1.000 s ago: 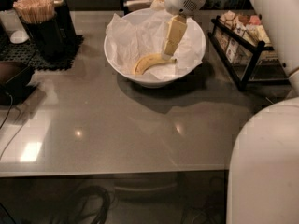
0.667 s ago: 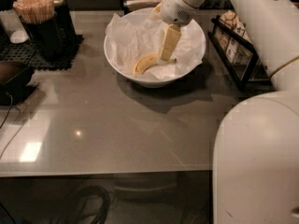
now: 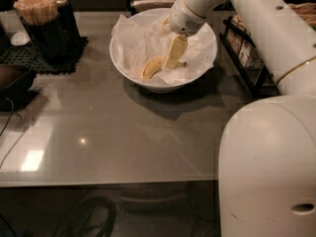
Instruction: Pick banana from white bowl
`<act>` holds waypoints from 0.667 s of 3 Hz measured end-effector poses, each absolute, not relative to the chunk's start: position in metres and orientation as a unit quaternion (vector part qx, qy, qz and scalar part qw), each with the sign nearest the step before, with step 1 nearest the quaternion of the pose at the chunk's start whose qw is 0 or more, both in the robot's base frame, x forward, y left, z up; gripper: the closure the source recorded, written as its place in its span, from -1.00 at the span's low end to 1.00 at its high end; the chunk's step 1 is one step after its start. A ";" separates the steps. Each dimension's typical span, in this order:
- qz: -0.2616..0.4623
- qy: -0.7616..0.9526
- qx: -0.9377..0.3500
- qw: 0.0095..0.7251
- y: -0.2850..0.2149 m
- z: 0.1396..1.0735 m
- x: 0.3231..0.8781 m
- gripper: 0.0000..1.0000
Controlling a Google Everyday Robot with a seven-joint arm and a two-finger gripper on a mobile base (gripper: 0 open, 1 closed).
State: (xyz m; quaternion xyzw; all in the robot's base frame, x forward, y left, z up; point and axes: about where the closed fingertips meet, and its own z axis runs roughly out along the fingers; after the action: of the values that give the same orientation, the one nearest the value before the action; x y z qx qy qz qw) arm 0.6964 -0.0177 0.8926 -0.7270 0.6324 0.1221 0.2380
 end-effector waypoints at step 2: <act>0.141 0.625 -0.733 0.227 0.005 0.866 0.701 -0.40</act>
Offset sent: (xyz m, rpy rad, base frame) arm 0.0040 0.0350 -0.0486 0.0089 0.0887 0.0579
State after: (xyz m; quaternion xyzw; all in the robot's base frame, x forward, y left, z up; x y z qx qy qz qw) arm 0.7014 0.0051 0.8656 -0.7330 0.6255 0.1408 0.2271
